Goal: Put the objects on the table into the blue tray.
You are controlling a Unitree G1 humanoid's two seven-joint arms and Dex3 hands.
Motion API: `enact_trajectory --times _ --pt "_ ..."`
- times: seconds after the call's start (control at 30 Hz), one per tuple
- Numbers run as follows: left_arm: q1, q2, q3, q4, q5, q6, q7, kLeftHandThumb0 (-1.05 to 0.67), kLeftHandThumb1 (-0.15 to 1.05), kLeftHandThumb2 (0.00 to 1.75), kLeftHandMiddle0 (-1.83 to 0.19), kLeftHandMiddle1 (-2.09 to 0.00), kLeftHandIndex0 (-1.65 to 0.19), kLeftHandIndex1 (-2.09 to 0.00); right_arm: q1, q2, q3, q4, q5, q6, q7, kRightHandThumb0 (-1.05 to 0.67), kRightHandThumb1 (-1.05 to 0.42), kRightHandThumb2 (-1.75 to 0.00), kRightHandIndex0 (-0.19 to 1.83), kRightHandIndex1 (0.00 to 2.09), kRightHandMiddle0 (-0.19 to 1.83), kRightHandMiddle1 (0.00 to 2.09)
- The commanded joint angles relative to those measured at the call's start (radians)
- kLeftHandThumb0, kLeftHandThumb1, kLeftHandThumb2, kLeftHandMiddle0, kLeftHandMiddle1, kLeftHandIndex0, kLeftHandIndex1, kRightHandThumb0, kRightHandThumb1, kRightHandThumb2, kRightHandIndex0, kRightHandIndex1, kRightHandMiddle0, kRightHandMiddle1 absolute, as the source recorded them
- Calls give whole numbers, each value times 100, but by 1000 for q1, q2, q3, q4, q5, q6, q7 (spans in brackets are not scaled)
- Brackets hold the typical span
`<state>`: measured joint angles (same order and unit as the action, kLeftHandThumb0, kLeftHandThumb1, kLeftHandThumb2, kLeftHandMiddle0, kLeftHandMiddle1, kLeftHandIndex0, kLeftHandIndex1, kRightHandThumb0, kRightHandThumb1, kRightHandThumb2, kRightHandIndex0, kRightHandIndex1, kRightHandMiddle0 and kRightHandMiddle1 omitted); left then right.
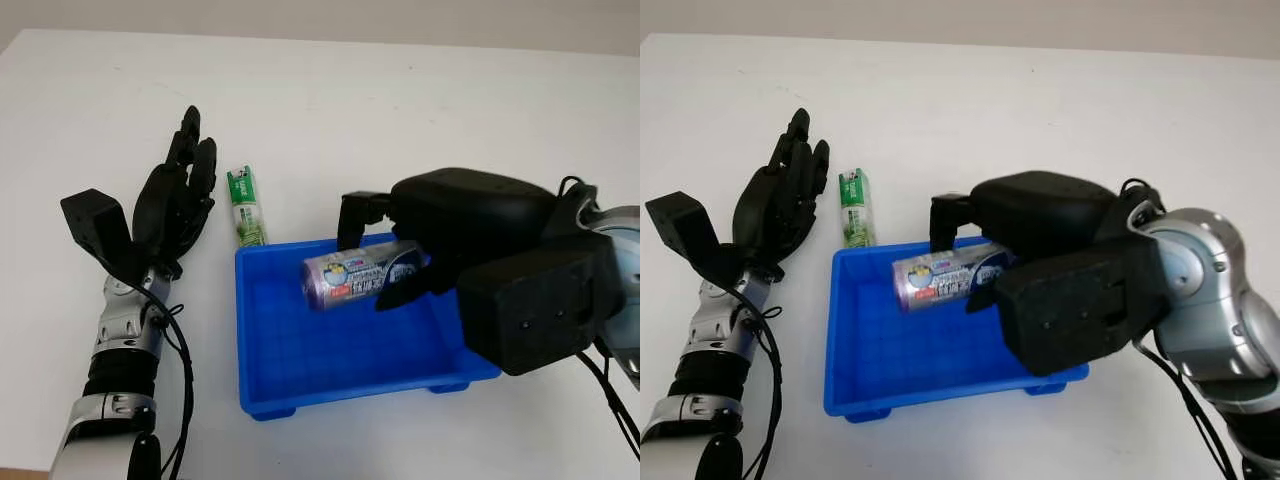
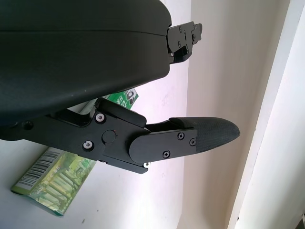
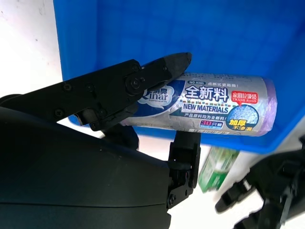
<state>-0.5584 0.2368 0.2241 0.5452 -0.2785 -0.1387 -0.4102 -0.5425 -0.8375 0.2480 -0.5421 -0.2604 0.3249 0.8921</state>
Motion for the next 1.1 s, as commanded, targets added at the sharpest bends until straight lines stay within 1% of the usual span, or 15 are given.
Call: enact_trajectory --times 0.0,0.07,0.13,0.2,0.33,0.4,0.43,0.47,0.53,0.6,0.7,0.8,0.93,1.0,1.07 --pt "-14 11 1 -6 1 -2 -4 -75 105 54 19 0 19 0 -15 3 -8 8 10 -21 12 -51 -105 -6 -6 156 3 118" --pt "-16 12 2 -2 0 -2 -3 -74 105 54 19 0 19 0 -27 5 -10 17 15 -18 24 -51 -104 -6 -9 111 8 65" --pt "-18 12 2 2 -1 -3 -3 -74 105 54 19 0 19 0 -35 10 -20 26 31 -20 31 -50 -103 -5 -4 76 13 35" --pt "-20 12 1 7 1 -6 -4 -74 105 54 19 0 19 0 -44 18 -38 36 52 -22 27 -49 -101 -5 0 59 17 24" --pt "-22 11 0 8 1 -5 -5 -74 105 54 19 0 19 0 -51 63 -113 55 114 7 -26 -42 -100 -5 7 54 24 24" --pt "-22 10 -1 5 2 -1 -1 -74 105 54 19 0 19 0 -55 100 -166 69 146 19 -81 -40 -100 -5 13 59 25 33" --pt "-21 9 -1 4 2 -1 1 -75 105 54 19 0 19 0 -59 121 -194 76 166 29 -112 -37 -99 -5 14 66 12 63" --pt "-21 8 -1 3 1 0 2 -75 105 54 19 0 19 0 -65 141 -222 89 182 26 -145 -36 -100 -6 16 72 6 81" --pt "-20 8 -2 1 1 -1 0 -75 105 54 19 0 19 0 -85 185 -278 120 222 44 -212 -34 -103 -6 22 84 3 106" --pt "-19 7 -2 2 0 -3 -2 -75 105 54 19 0 19 0 -104 226 -329 175 236 23 -300 -35 -104 -9 25 94 4 120" --pt "-18 8 -4 3 2 0 0 -75 105 54 19 0 19 0 -113 313 -396 294 209 -64 -513 -38 -105 -15 31 141 14 153" --pt "-17 9 -1 7 -2 -1 -3 -75 105 53 19 0 19 0 -111 353 -415 415 142 -133 -692 -45 -105 -22 28 159 14 169" --pt "-19 15 2 14 -2 -3 -7 -75 105 53 19 0 19 0 -115 360 -429 588 106 -192 -807 -48 -105 -30 18 164 4 171" --pt "-20 15 4 14 -3 1 -4 -75 105 52 19 0 19 0 -110 353 -423 646 106 -206 -812 -50 -105 -33 9 159 -5 165" --pt "-21 17 5 16 -4 0 -6 -75 105 51 19 0 19 0 -97 344 -412 669 110 -164 -786 -55 -105 -41 -8 129 -16 138"
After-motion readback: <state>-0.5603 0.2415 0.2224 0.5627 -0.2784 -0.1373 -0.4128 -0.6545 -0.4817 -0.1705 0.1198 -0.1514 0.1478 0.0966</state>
